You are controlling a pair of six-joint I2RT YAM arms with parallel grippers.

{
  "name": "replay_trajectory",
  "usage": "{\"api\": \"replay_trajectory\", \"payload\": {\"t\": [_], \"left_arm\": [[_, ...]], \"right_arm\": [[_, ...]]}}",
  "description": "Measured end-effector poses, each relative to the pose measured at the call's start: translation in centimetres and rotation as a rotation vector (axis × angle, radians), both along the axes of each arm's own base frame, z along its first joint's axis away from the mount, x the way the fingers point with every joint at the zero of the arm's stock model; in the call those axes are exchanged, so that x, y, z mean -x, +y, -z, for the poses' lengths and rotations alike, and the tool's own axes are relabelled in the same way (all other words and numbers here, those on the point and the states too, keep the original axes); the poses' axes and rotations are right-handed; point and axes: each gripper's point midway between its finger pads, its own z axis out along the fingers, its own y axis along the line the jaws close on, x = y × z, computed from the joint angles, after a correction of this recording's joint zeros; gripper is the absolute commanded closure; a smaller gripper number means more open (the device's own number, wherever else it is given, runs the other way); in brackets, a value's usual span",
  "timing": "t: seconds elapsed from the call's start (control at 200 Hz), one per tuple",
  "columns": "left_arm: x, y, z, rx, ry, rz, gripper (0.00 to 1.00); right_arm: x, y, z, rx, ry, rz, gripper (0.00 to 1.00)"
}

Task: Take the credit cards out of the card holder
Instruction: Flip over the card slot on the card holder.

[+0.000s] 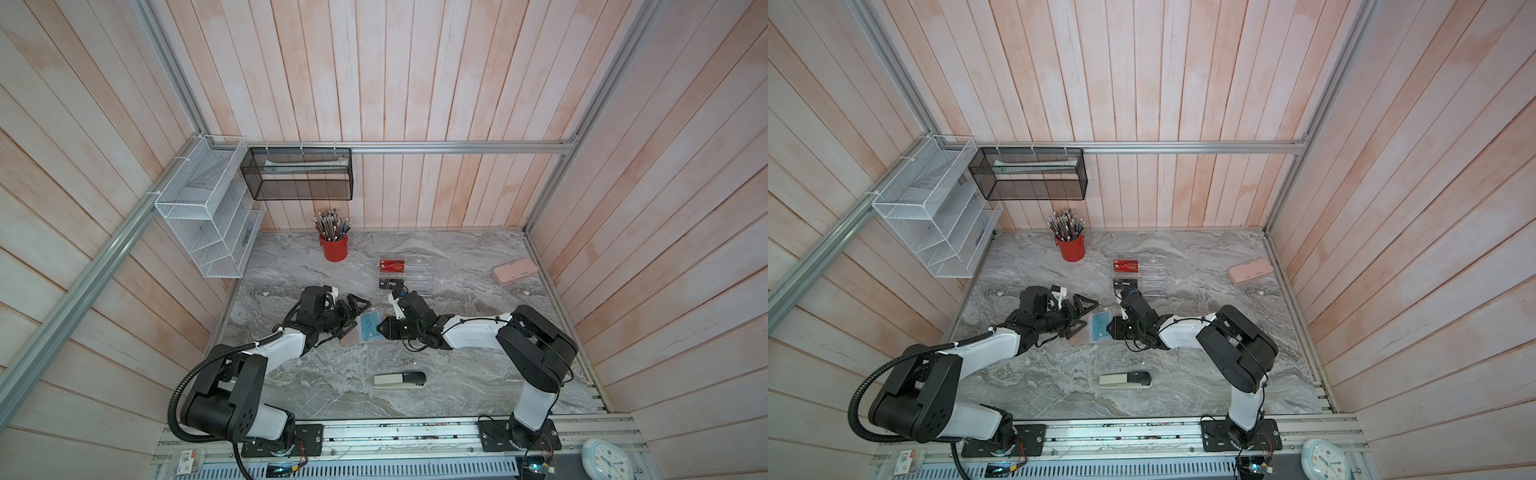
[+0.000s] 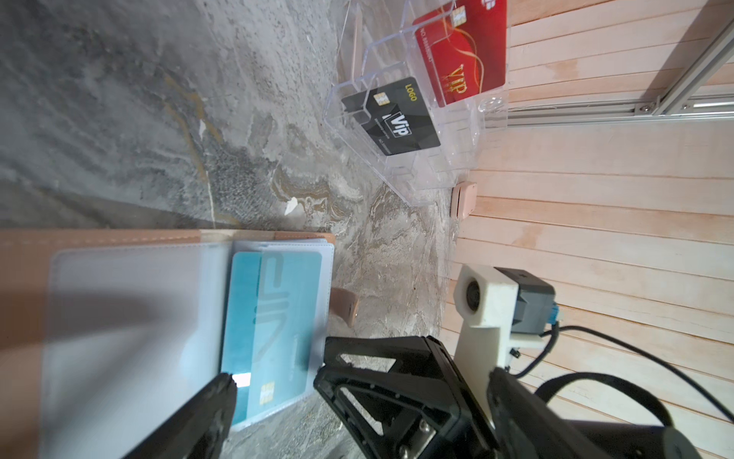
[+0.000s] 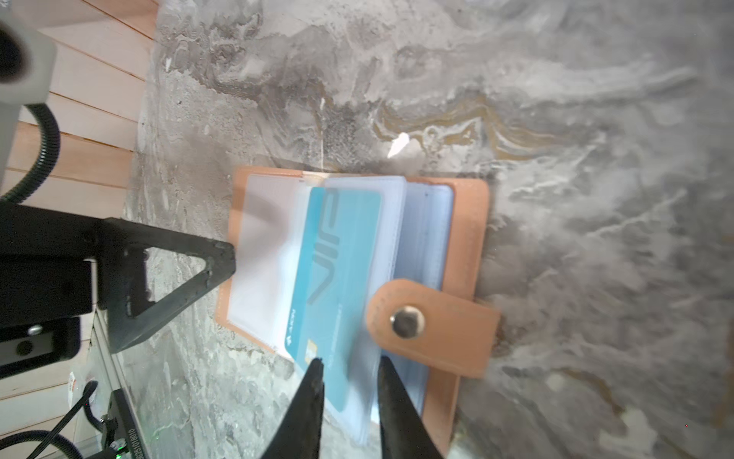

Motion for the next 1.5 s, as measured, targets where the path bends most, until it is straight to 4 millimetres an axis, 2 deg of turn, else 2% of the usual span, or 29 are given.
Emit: {"api": "replay_trajectory", "payload": {"t": [0.125,0.255,0.395,0.535,0.65,0.935,1.28,1.5], "left_arm": [[0.1,0.0,0.0,0.002,0.002,0.003,0.0],[0.1,-0.1,0.0,0.004,0.002,0.006,0.0],[0.1,0.0,0.0,0.008,0.004,0.008,0.0],[-0.2,0.2,0.2,0.015,0.005,0.004,0.0],[-0.3,0.2,0.7,0.018,0.018,0.007,0.0],[-0.1,-0.1,1.7,0.027,0.048,0.027,0.0],[0.1,-0.2,2.8,0.027,0.078,0.035,0.0],[0.2,-0.3,2.9,0.031,0.082,0.046,0.01]], "right_arm": [[0.0,-0.6,0.6,0.028,0.013,0.014,0.74],[0.1,-0.8,0.6,0.026,0.009,0.013,0.67],[0.4,-1.0,-0.7,0.004,-0.013,0.006,0.58],[0.3,-0.2,-2.1,-0.047,-0.042,-0.02,0.56],[0.5,0.6,-2.5,-0.088,-0.042,-0.055,0.56],[1.2,1.7,-0.3,-0.122,0.02,-0.097,0.56],[0.4,0.6,0.0,-0.158,0.042,-0.065,0.56],[0.4,0.8,0.2,-0.173,0.05,-0.07,0.56]]}}
